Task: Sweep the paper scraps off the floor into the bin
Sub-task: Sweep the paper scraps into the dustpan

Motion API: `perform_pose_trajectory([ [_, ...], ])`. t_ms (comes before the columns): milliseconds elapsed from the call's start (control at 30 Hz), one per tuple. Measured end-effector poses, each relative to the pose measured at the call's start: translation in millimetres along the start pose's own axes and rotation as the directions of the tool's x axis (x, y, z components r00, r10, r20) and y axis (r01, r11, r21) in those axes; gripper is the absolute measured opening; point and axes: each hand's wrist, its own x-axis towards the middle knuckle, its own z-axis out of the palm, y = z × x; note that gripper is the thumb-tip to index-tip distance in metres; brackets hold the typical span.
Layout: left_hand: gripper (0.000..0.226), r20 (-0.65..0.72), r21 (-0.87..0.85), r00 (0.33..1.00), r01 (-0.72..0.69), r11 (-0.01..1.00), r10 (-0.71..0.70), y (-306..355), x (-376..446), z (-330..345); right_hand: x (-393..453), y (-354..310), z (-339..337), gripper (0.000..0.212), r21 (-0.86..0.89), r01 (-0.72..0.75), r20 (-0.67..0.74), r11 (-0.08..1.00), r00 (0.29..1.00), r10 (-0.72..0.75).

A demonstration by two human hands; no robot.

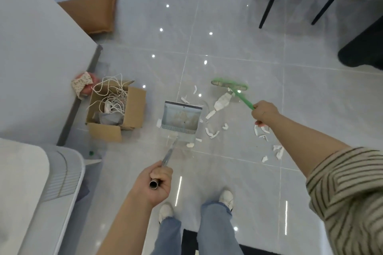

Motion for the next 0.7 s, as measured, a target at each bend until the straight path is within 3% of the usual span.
perform_pose_trajectory([
  [200, 0.033, 0.055, 0.005, 0.998, 0.034, 0.999, -0.034, -16, 22, 17, 26, 32, 25, 0.030, -0.151, 0.017, 0.029, 0.988, 1.000, -0.013],
  [333, 0.031, 0.046, 0.030, 0.999, 0.010, 0.999, -0.012, -28, 23, 23, -3, 77, 38, 0.047, -0.234, -0.004, 0.092, 0.972, 0.995, 0.026],
  [500, 0.038, 0.029, 0.018, 0.999, 0.033, 0.999, -0.034, -31, 16, 21, -47, 111, 17, 0.034, -0.375, -0.054, 0.104, 0.925, 0.990, 0.100],
  [700, 0.035, 0.028, -0.042, 0.999, 0.041, 0.998, -0.040, -32, 1, 6, -63, 113, -15, 0.037, -0.374, -0.017, 0.075, 0.927, 0.996, 0.049],
])
